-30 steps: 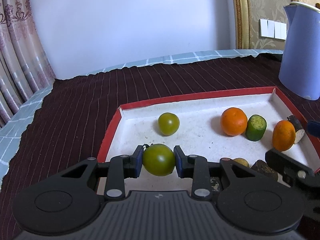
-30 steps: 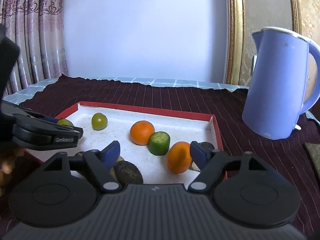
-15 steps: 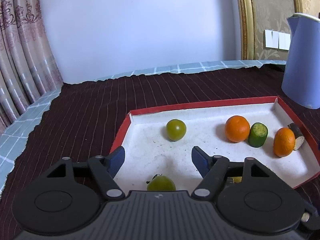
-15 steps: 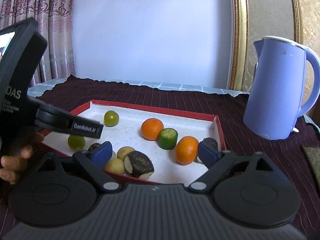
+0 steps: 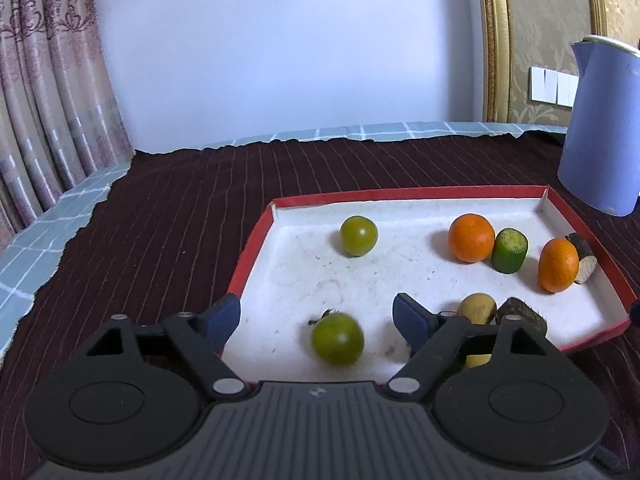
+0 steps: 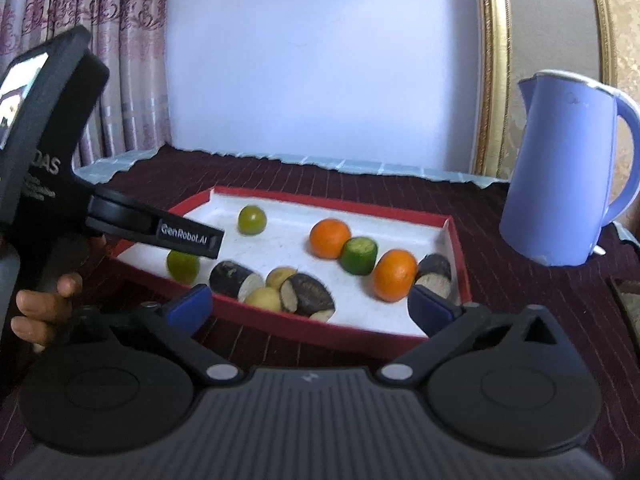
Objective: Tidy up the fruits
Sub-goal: 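Lift both open grippers away from the tray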
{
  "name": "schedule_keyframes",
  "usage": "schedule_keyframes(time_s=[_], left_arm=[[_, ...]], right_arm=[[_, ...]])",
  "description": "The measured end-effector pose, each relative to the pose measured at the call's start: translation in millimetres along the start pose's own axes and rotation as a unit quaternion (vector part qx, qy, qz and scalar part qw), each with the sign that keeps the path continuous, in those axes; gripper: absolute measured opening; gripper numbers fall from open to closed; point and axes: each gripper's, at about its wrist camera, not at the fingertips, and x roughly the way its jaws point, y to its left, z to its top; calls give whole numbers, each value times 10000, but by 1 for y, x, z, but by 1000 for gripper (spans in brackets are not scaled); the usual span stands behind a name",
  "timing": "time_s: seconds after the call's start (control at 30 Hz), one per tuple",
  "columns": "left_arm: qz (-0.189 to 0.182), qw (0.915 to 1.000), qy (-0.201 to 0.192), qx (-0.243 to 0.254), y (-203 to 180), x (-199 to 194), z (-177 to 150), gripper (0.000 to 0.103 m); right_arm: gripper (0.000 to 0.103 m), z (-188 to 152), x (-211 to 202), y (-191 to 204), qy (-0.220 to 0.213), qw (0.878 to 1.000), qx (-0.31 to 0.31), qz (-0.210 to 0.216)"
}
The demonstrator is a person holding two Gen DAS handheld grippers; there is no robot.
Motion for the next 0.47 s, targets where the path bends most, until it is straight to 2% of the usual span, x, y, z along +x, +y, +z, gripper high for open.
schedule_keyframes(time_s=[0.23, 0.4, 0.47], left_arm=[[-25, 9999, -17, -155, 13, -15, -18, 84], [204, 9996, -128, -137, 18, -25, -38, 84], [170, 9996, -156, -153, 23, -28, -48, 84]], right_arm=[[103, -10, 3, 9, 312, 9986, -237, 359], [103, -17, 13, 27, 636, 9918, -916, 628], [103, -19, 23, 31, 876, 9869, -1171, 682]])
